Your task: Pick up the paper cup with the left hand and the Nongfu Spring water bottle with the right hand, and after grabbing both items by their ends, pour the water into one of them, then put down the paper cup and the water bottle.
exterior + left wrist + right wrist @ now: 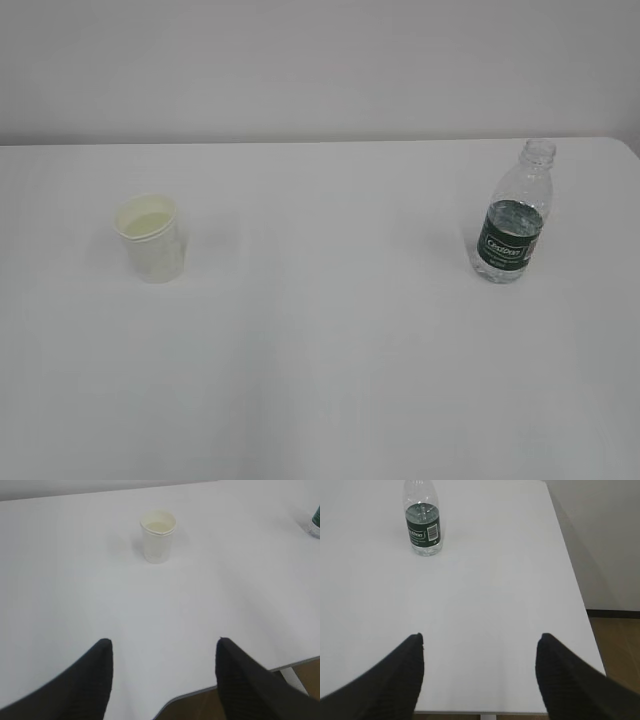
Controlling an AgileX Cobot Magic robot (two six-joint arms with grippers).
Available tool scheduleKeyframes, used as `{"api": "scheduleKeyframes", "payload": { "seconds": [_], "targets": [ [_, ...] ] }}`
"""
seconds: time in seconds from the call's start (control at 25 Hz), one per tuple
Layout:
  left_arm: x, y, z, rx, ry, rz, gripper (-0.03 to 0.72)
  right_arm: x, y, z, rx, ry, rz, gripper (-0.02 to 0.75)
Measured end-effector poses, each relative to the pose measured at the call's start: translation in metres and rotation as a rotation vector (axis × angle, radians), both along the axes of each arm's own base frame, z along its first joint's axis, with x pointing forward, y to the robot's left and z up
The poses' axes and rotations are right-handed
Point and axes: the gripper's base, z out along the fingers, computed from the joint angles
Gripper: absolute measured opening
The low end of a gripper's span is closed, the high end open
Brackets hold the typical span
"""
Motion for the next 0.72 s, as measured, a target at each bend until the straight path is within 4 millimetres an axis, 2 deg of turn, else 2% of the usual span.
{"api": "scheduleKeyframes", "payload": {
  "seconds": [0.72],
  "targets": [
    [0.0020, 0.0016, -0.0031, 0.024, 0.004, 0.014, 0.461, 0.0051, 0.0007, -0.0100, -0.007, 0.027, 0.001, 0.531]
  ]
}}
